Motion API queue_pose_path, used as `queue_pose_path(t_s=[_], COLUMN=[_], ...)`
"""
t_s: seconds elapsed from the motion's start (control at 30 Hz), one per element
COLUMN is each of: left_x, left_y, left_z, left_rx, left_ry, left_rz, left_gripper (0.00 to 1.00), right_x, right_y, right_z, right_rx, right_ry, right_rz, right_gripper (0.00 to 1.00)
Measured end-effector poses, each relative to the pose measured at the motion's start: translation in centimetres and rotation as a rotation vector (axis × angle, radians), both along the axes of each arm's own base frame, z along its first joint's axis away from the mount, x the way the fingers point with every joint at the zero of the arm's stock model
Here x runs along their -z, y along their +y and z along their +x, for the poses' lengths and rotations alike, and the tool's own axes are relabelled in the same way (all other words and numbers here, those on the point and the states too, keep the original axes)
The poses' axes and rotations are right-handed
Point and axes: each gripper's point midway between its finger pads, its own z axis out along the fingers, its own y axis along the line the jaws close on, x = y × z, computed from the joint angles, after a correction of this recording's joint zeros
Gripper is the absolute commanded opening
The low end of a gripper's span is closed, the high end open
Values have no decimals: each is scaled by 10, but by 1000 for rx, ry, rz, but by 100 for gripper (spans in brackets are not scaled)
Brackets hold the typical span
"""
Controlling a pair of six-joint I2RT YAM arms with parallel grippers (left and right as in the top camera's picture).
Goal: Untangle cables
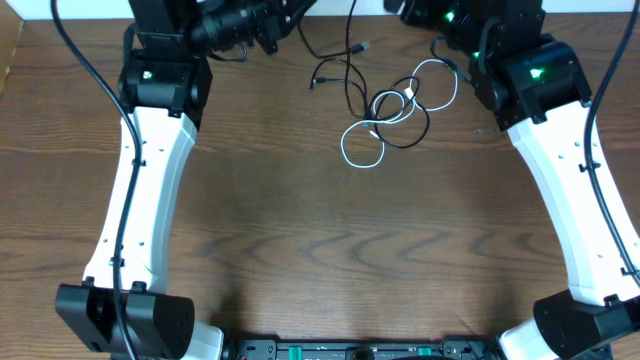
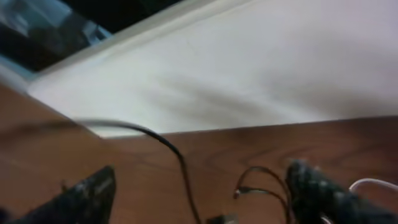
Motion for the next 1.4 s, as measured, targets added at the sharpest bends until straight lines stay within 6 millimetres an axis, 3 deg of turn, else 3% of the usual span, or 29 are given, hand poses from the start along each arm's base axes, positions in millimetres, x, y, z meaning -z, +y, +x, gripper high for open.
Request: queue_pose_path(t_s=[0.07, 0.33, 0.43, 0.57, 0.7, 0.87, 0.97, 1.13, 1.4], left_x=[-13, -54, -57, -58, -60, -48, -44, -50, -54], left_y=[1, 4, 6, 17, 34, 68, 81, 88, 91], left_z=[-5, -36, -36, -23, -5, 24, 32, 36, 37], left_rx=[0, 4, -14, -94, -224, -450, -531, -573, -574], left_ry=[-14, -53, -48, -22, -8, 61, 90, 138, 251], left_rz=[-28, -83, -92, -117, -143, -162, -174, -261, -390], left_gripper=[7, 7, 8, 8, 7, 8, 8, 8, 7], right_x=[6, 54, 73, 85, 90, 88, 85, 83, 81], right_y=[4, 53, 59, 61, 63, 66, 69, 78, 116], right_z=[1, -3, -8, -17, -25, -26, -28, -34, -41], right_rx=[-39, -368, -423, -463, -502, -527, -552, -608, -696], right_ry=[-9, 18, 68, 106, 121, 104, 86, 51, -60], right_rz=[-48, -146, -165, -189, -205, -205, -198, -222, -267], right_gripper=[99, 99, 99, 99, 99, 99, 95, 94, 93])
